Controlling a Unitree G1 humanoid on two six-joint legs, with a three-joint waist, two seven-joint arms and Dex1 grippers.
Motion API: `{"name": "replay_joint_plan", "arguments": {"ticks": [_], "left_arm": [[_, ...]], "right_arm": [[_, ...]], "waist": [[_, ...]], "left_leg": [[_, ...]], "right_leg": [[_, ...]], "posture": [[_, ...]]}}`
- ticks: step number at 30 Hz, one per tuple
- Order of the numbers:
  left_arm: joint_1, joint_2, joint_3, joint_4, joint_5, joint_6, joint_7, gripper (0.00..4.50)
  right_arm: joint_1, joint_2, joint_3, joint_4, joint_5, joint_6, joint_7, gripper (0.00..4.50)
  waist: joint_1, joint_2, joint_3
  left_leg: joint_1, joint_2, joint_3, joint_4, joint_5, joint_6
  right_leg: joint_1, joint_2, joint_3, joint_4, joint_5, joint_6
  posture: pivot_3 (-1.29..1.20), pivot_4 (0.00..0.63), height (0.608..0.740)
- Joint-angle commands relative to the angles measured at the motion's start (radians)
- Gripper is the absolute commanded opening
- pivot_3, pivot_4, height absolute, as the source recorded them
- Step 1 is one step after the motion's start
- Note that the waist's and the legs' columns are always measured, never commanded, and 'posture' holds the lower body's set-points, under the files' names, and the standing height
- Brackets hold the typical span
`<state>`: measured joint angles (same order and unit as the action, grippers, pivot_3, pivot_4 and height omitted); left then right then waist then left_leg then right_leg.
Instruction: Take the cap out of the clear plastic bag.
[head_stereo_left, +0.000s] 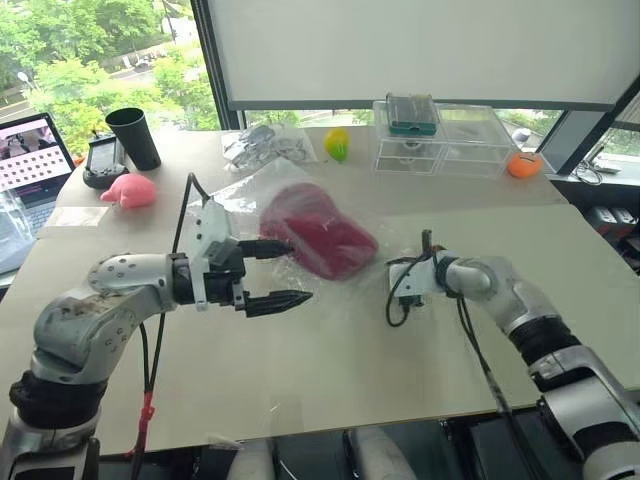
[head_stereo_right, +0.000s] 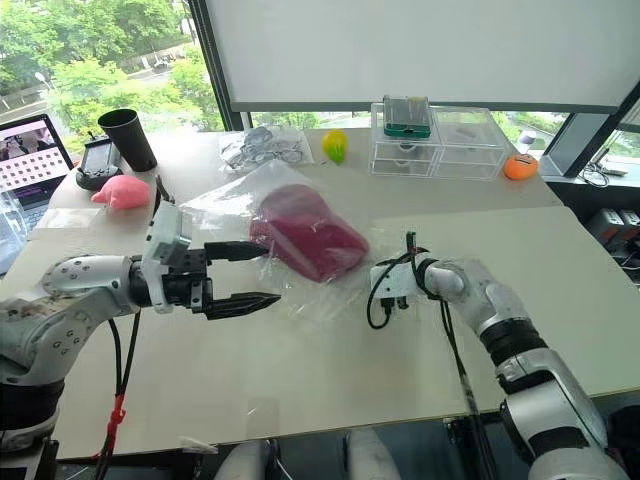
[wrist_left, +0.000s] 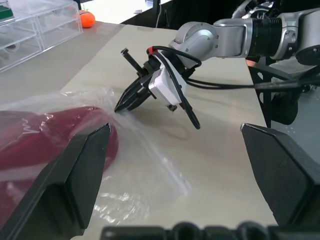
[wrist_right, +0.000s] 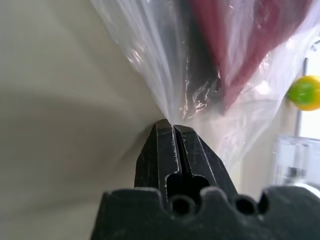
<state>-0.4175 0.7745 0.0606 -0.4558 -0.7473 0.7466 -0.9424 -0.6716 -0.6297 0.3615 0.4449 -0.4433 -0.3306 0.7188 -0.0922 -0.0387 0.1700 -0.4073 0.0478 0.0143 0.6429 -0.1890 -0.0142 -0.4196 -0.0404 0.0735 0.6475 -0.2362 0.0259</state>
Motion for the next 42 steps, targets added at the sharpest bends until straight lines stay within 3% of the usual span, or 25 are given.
{"name": "replay_joint_plan", "arguments": {"ticks": [1, 5, 11, 16, 25, 30, 37, 42], "left_arm": [[-0.008, -0.001, 0.004, -0.015, 0.002, -0.016, 0.001, 4.50], [-0.005, 0.005, 0.005, -0.017, 0.000, -0.016, -0.003, 4.50], [0.018, 0.046, 0.042, -0.025, -0.023, 0.005, -0.021, 4.50], [0.039, 0.082, 0.062, -0.015, -0.013, -0.008, -0.033, 4.50], [0.068, 0.085, 0.084, -0.056, -0.033, 0.014, -0.014, 4.50], [0.079, 0.083, 0.087, -0.062, -0.036, 0.016, -0.007, 4.50], [0.126, 0.097, 0.122, -0.085, -0.053, 0.029, 0.008, 4.50], [0.231, 0.103, 0.203, -0.128, -0.066, 0.049, 0.063, 4.50]], "right_arm": [[0.056, 0.013, -0.062, -0.258, 0.176, 0.262, 0.190, 0.02], [0.089, 0.069, -0.065, -0.505, 0.264, 0.665, 0.289, 0.02], [0.065, 0.207, -0.015, -0.622, 0.288, 0.942, 0.234, 0.02], [0.036, 0.322, 0.045, -0.602, 0.281, 1.042, 0.169, 0.02], [0.044, 0.344, 0.043, -0.608, 0.310, 1.057, 0.113, 0.02], [0.041, 0.331, 0.011, -0.671, 0.396, 1.110, 0.152, 1.46], [-0.013, 0.305, -0.020, -0.707, 0.475, 1.098, 0.177, 3.86], [-0.043, 0.325, 0.017, -0.622, 0.427, 0.960, 0.090, 3.86]], "waist": [[0.005, 0.000, 0.000], [0.013, 0.000, 0.000], [0.031, 0.000, 0.000], [0.033, 0.001, 0.000], [0.049, 0.001, 0.000], [0.048, 0.001, 0.000], [0.045, 0.001, 0.001], [0.043, 0.001, 0.001]], "left_leg": [[0.000, 0.000, 0.000, 0.000, 0.000, 0.000], [-0.001, 0.000, 0.000, 0.000, 0.000, 0.000], [-0.001, 0.000, 0.000, 0.000, 0.000, 0.000], [-0.004, 0.000, 0.000, 0.000, 0.000, 0.000], [-0.005, 0.001, 0.000, 0.000, 0.000, 0.000], [-0.005, 0.001, 0.000, 0.000, 0.000, 0.000], [-0.005, 0.001, 0.000, 0.000, 0.000, 0.000], [-0.005, 0.001, 0.000, 0.000, 0.000, 0.000]], "right_leg": [[0.000, 0.000, 0.000, 0.000, 0.000, 0.000], [-0.001, 0.000, -0.001, 0.000, 0.000, 0.001], [-0.002, 0.000, -0.001, 0.000, -0.003, 0.005], [-0.004, 0.000, -0.002, 0.000, -0.002, 0.003], [-0.005, 0.000, -0.003, 0.000, -0.002, 0.002], [-0.005, 0.000, -0.003, 0.000, -0.002, 0.002], [-0.005, 0.000, -0.003, 0.000, -0.003, 0.004], [-0.005, 0.000, -0.003, 0.000, -0.003, 0.004]], "posture": [[0.00, 0.150, 0.740], [0.00, 0.150, 0.740], [0.00, 0.150, 0.740], [0.00, 0.150, 0.740], [0.00, 0.150, 0.740], [0.00, 0.150, 0.740], [0.00, 0.150, 0.740], [0.00, 0.150, 0.740]]}}
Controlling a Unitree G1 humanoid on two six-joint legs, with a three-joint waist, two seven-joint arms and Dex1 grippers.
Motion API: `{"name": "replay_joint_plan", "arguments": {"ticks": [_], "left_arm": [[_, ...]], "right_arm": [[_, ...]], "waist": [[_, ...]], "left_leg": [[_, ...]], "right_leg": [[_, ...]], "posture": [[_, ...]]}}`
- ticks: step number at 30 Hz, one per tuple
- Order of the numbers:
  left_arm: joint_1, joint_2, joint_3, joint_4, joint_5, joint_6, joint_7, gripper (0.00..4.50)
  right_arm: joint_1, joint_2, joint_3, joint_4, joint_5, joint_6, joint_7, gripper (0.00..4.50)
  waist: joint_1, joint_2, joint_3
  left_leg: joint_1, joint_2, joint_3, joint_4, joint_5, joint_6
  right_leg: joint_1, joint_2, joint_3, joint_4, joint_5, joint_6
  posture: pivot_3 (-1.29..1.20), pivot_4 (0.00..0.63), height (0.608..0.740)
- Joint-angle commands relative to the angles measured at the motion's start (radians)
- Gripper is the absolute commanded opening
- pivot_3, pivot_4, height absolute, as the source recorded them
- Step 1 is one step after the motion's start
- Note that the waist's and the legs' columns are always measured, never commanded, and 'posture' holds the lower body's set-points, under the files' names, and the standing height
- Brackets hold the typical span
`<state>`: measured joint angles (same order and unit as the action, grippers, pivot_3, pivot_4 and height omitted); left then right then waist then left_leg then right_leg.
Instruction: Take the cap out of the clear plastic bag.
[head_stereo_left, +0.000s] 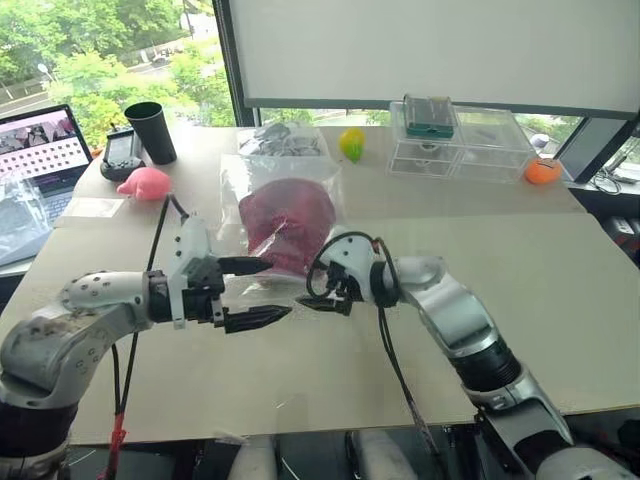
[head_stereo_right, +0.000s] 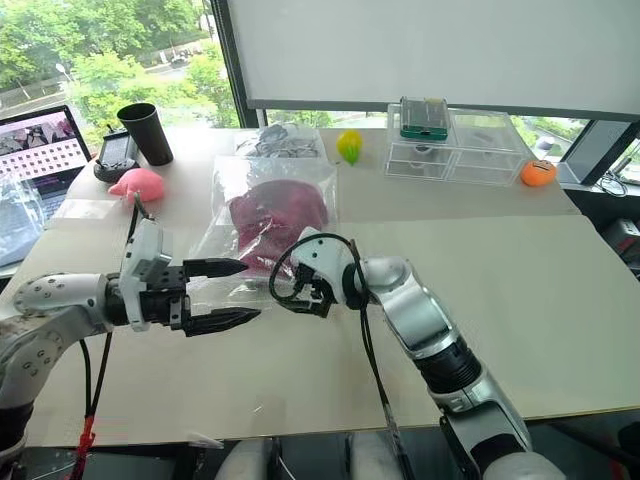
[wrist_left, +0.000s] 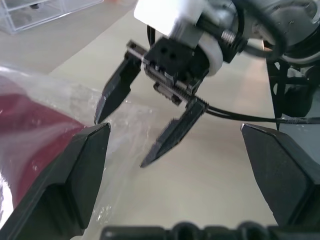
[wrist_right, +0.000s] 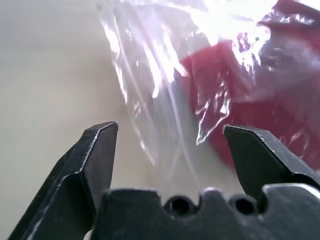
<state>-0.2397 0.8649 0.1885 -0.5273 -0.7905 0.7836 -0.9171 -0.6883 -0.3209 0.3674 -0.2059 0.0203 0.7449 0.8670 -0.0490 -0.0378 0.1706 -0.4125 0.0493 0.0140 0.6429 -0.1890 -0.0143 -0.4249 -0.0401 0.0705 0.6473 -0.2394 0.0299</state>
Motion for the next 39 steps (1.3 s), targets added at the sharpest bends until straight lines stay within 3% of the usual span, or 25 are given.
{"name": "replay_joint_plan", "arguments": {"ticks": [1, 6, 11, 16, 19, 28, 39], "left_arm": [[0.072, 0.009, 0.092, -0.069, -0.033, 0.019, 0.052, 4.50], [0.147, 0.012, 0.136, -0.107, -0.045, 0.028, 0.090, 4.50], [0.171, 0.020, 0.034, -0.103, 0.210, -0.151, 0.144, 4.50], [0.118, 0.059, -0.203, 0.070, 0.726, -0.594, 0.251, 4.50], [0.089, 0.038, -0.251, 0.161, 0.823, -0.731, 0.270, 4.50], [0.057, -0.011, -0.279, 0.314, 0.898, -0.963, 0.253, 4.50], [-0.057, -0.050, -0.265, 0.446, 0.906, -1.028, 0.245, 4.50]], "right_arm": [[-0.027, 0.022, 0.020, 0.046, -0.045, -0.138, -0.072, 3.86], [-0.015, 0.035, 0.073, 0.084, -0.085, -0.214, -0.106, 3.86], [-0.014, 0.039, 0.081, 0.099, -0.095, -0.239, -0.118, 3.86], [-0.017, 0.032, 0.056, 0.078, -0.080, -0.216, -0.112, 3.86], [-0.008, 0.018, 0.038, 0.041, -0.057, -0.181, -0.098, 3.86], [0.123, -0.116, -0.153, -0.269, 0.214, 0.093, 0.009, 3.86], [0.227, -0.195, -0.149, -0.348, 0.240, 0.153, -0.082, 3.86]], "waist": [[-0.001, 0.000, 0.000], [0.004, 0.000, 0.000], [0.008, 0.000, 0.000], [0.007, 0.000, 0.000], [0.006, 0.000, 0.000], [0.013, 0.000, 0.000], [0.007, 0.000, 0.000]], "left_leg": [[0.000, 0.000, 0.000, 0.000, 0.000, 0.000], [0.000, 0.000, 0.000, 0.000, 0.000, 0.000], [0.000, 0.000, 0.000, 0.000, 0.000, 0.000], [0.000, 0.000, 0.000, 0.000, 0.000, 0.000], [-0.001, 0.000, 0.000, -0.001, 0.000, 0.000], [-0.005, 0.000, 0.001, -0.001, 0.000, 0.000], [-0.003, 0.000, 0.001, -0.001, 0.000, 0.000]], "right_leg": [[0.000, 0.000, 0.000, 0.000, 0.000, 0.000], [0.000, 0.000, 0.000, 0.000, 0.000, -0.001], [0.000, 0.000, -0.001, 0.000, 0.002, -0.005], [0.000, 0.000, -0.001, 0.000, 0.003, -0.007], [0.000, 0.000, -0.001, 0.000, 0.003, -0.008], [-0.003, -0.001, -0.001, -0.001, 0.003, -0.008], [-0.002, -0.001, -0.001, 0.000, 0.000, -0.002]], "posture": [[0.00, 0.150, 0.740], [0.00, 0.150, 0.740], [0.00, 0.150, 0.740], [0.00, 0.150, 0.740], [0.00, 0.150, 0.740], [0.00, 0.150, 0.740], [0.00, 0.150, 0.740]]}}
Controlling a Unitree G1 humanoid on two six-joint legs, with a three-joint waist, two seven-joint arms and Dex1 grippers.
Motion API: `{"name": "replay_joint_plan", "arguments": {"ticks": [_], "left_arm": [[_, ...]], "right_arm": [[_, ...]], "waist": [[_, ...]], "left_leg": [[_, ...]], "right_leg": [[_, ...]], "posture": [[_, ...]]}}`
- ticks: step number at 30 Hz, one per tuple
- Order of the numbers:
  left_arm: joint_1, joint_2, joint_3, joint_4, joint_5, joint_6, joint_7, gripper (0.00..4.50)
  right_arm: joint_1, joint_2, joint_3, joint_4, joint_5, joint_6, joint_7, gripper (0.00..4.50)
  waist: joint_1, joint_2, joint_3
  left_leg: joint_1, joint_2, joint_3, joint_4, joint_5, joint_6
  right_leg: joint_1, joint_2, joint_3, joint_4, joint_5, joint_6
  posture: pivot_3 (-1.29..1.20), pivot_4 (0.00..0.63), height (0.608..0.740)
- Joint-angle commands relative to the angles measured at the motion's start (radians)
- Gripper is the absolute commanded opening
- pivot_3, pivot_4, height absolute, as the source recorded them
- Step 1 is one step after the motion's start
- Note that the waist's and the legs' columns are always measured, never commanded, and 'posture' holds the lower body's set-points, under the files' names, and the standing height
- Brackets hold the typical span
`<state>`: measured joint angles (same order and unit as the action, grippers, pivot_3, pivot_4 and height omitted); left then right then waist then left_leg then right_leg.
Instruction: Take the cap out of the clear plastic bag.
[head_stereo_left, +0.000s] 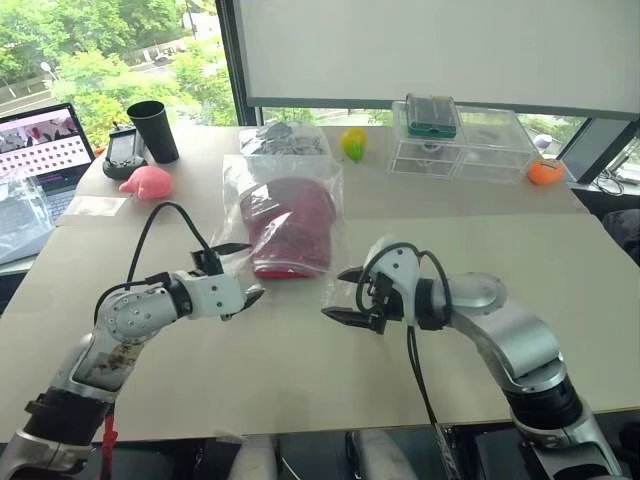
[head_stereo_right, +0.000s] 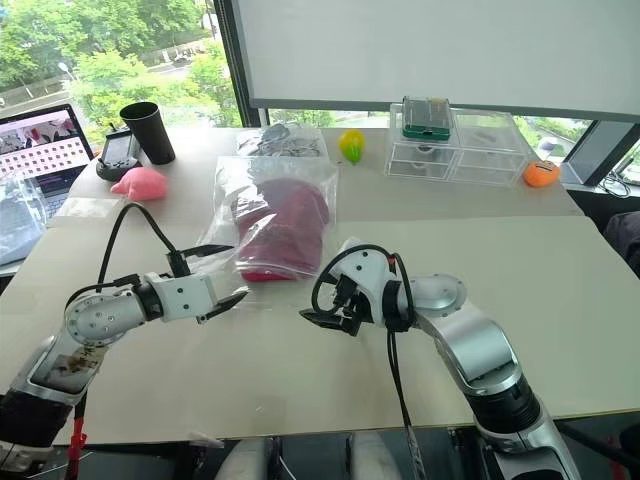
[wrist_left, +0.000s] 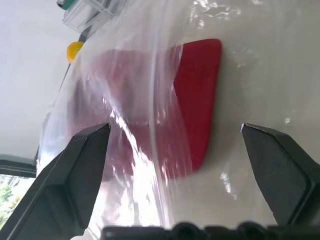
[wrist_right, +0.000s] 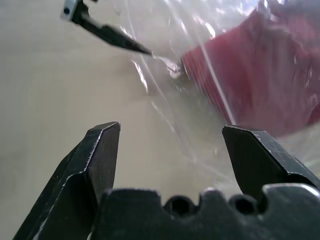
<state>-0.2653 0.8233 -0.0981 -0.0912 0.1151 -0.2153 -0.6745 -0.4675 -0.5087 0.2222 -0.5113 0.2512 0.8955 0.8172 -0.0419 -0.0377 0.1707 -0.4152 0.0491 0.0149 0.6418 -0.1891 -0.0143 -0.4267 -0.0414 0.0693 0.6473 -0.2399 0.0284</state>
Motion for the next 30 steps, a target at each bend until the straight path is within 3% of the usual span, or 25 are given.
{"name": "replay_joint_plan", "arguments": {"ticks": [1, 4, 12, 19, 26, 30], "left_arm": [[-0.035, -0.009, 0.021, 0.016, 0.008, -0.035, 0.006, 4.24], [-0.041, -0.016, 0.019, 0.029, 0.017, -0.044, 0.012, 3.42], [-0.060, -0.035, 0.036, 0.003, -0.027, -0.010, -0.018, 0.58], [-0.088, -0.012, 0.041, -0.026, -0.089, 0.072, -0.105, 0.58], [-0.126, 0.002, 0.068, -0.054, -0.163, 0.150, -0.177, 0.58], [-0.152, -0.002, 0.144, -0.071, -0.322, 0.306, -0.226, 0.58]], "right_arm": [[0.011, -0.008, 0.002, -0.046, 0.010, 0.002, -0.038, 3.89], [0.020, -0.009, 0.014, -0.056, 0.014, 0.002, -0.053, 3.90], [0.029, -0.006, 0.030, -0.076, 0.034, 0.017, -0.084, 3.90], [0.035, 0.005, 0.045, -0.099, 0.044, 0.007, -0.112, 3.90], [0.018, 0.053, -0.021, -0.119, 0.097, -0.003, -0.142, 3.90], [0.005, 0.121, -0.017, -0.099, 0.104, -0.007, -0.199, 3.90]], "waist": [[0.000, 0.000, 0.000], [-0.001, 0.000, 0.000], [0.000, 0.000, 0.000], [-0.001, 0.000, 0.000], [-0.001, 0.000, 0.000], [-0.004, 0.000, 0.000]], "left_leg": [[0.000, 0.000, 0.000, 0.000, 0.000, 0.000], [0.000, 0.000, 0.000, 0.000, 0.000, 0.000], [0.000, 0.000, 0.000, 0.000, 0.000, 0.000], [0.000, 0.000, 0.000, 0.000, 0.000, 0.000], [0.000, 0.000, 0.000, 0.000, 0.000, 0.000], [0.000, 0.000, 0.000, 0.000, 0.000, 0.000]], "right_leg": [[0.000, 0.000, 0.000, 0.000, 0.000, 0.000], [0.000, 0.000, 0.000, 0.000, 0.000, 0.000], [0.000, 0.000, 0.000, 0.000, 0.000, 0.000], [0.000, 0.000, 0.000, 0.000, 0.000, 0.000], [0.001, 0.000, 0.000, 0.000, 0.000, 0.001], [0.001, 0.000, 0.000, 0.000, 0.000, 0.001]], "posture": [[0.00, 0.150, 0.740], [0.00, 0.150, 0.740], [0.00, 0.150, 0.740], [0.00, 0.150, 0.740], [0.00, 0.150, 0.740], [0.00, 0.150, 0.740]]}}
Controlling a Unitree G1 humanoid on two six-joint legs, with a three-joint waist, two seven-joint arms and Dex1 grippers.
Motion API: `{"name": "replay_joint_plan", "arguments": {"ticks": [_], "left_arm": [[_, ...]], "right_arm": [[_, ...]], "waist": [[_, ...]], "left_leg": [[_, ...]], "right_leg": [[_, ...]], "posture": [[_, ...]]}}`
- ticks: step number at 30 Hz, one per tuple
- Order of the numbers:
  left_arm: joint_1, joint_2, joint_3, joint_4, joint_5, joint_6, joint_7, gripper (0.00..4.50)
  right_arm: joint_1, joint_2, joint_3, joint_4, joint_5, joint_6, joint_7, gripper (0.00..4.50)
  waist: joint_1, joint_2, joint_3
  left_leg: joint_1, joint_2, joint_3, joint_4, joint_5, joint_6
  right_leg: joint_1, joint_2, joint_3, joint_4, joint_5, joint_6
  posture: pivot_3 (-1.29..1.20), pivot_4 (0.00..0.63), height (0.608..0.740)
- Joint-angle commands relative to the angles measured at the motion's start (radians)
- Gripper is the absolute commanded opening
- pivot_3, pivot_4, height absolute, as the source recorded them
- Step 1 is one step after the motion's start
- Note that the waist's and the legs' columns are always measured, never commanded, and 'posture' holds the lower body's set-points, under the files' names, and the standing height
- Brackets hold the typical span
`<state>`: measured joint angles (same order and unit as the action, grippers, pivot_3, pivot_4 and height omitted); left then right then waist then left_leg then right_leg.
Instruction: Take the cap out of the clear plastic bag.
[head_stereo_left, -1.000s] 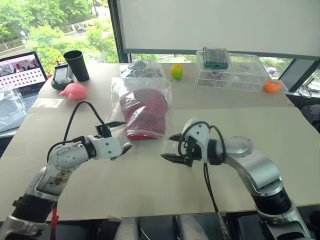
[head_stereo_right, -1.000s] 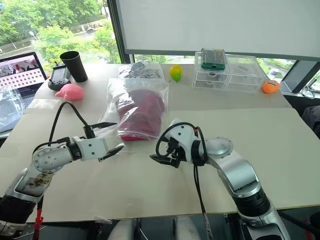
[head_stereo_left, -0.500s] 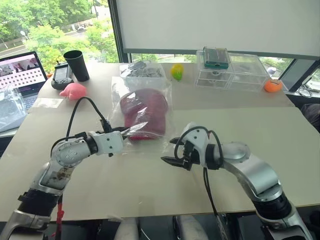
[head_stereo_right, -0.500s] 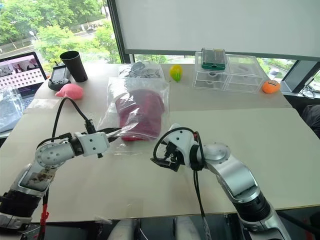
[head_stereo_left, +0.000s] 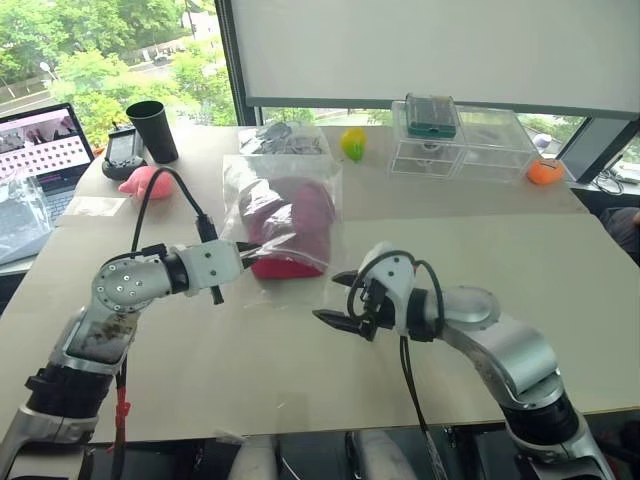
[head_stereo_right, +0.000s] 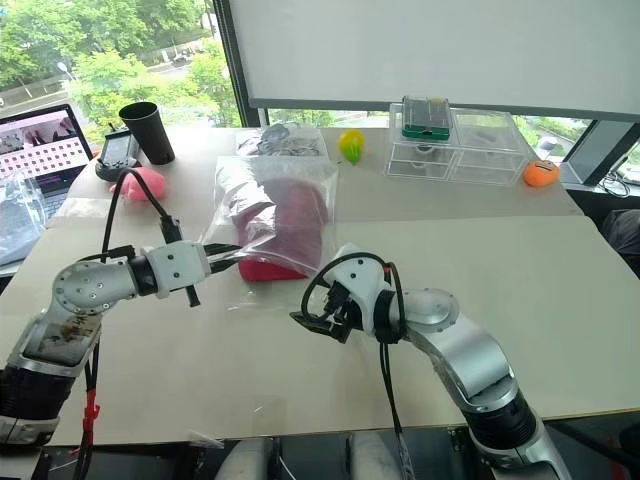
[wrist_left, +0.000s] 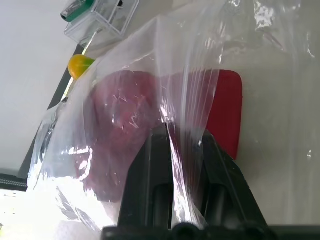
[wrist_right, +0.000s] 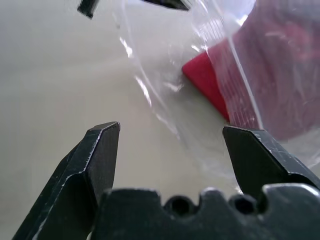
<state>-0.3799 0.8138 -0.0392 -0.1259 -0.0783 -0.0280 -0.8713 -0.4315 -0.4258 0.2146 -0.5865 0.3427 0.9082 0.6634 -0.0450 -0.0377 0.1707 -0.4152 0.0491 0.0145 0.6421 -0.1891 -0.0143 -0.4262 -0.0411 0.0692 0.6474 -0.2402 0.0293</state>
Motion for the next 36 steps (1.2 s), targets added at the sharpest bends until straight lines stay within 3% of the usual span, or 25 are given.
{"name": "replay_joint_plan", "arguments": {"ticks": [1, 9, 17, 22, 25, 31, 36], "left_arm": [[-0.051, 0.006, 0.105, -0.036, -0.168, 0.166, -0.032, 0.58], [-0.058, -0.013, 0.123, -0.103, -0.280, 0.375, -0.030, 0.58], [-0.110, -0.053, 0.055, -0.060, -0.228, 0.395, -0.015, 0.58], [-0.185, -0.128, -0.001, 0.046, -0.182, 0.379, 0.013, 0.58], [-0.208, -0.155, -0.016, 0.070, -0.175, 0.371, 0.003, 0.58], [-0.220, -0.162, -0.012, 0.078, -0.175, 0.374, -0.016, 0.58], [-0.219, -0.171, -0.014, 0.085, -0.173, 0.370, -0.020, 0.58]], "right_arm": [[-0.035, 0.051, 0.005, -0.013, -0.001, -0.028, -0.060, 3.90], [-0.039, 0.210, 0.056, 0.052, -0.049, -0.036, -0.217, 3.90], [-0.054, 0.103, -0.015, -0.007, 0.152, -0.008, 0.003, 3.90], [-0.072, 0.204, -0.047, 0.119, 0.293, 0.014, 0.039, 3.90], [-0.119, 0.208, 0.009, 0.230, 0.164, -0.060, -0.031, 3.90], [-0.194, 0.081, 0.318, 0.423, -0.356, -0.418, -0.192, 3.90], [-0.208, 0.076, 0.399, 0.530, -0.594, -0.584, -0.311, 3.90]], "waist": [[0.000, 0.000, 0.000], [0.001, 0.000, 0.000], [0.005, 0.000, 0.000], [-0.002, 0.000, 0.000], [0.000, 0.000, 0.000], [0.003, 0.000, 0.000], [-0.001, 0.000, 0.000]], "left_leg": [[0.000, 0.000, 0.000, 0.000, 0.000, 0.000], [0.000, 0.000, -0.001, 0.000, 0.000, 0.000], [0.000, 0.000, -0.001, 0.001, 0.000, 0.000], [0.001, 0.000, -0.002, 0.001, 0.000, 0.000], [0.001, 0.000, -0.002, 0.001, 0.000, 0.000], [-0.001, 0.000, -0.002, 0.001, 0.000, 0.000], [-0.002, 0.000, -0.002, 0.001, 0.000, 0.000]], "right_leg": [[0.000, 0.000, 0.000, 0.000, 0.000, 0.000], [0.000, 0.000, 0.000, 0.000, 0.000, 0.000], [0.001, 0.000, -0.001, 0.000, 0.000, 0.000], [0.002, 0.002, 0.000, 0.000, 0.000, 0.000], [0.002, 0.002, 0.000, 0.000, 0.001, -0.001], [0.000, 0.002, 0.000, 0.000, 0.003, -0.004], [-0.002, 0.002, 0.000, 0.000, 0.003, -0.004]], "posture": [[0.00, 0.150, 0.740], [0.00, 0.150, 0.740], [0.00, 0.150, 0.740], [0.00, 0.150, 0.740], [0.00, 0.150, 0.740], [0.00, 0.150, 0.740], [0.00, 0.150, 0.740]]}}
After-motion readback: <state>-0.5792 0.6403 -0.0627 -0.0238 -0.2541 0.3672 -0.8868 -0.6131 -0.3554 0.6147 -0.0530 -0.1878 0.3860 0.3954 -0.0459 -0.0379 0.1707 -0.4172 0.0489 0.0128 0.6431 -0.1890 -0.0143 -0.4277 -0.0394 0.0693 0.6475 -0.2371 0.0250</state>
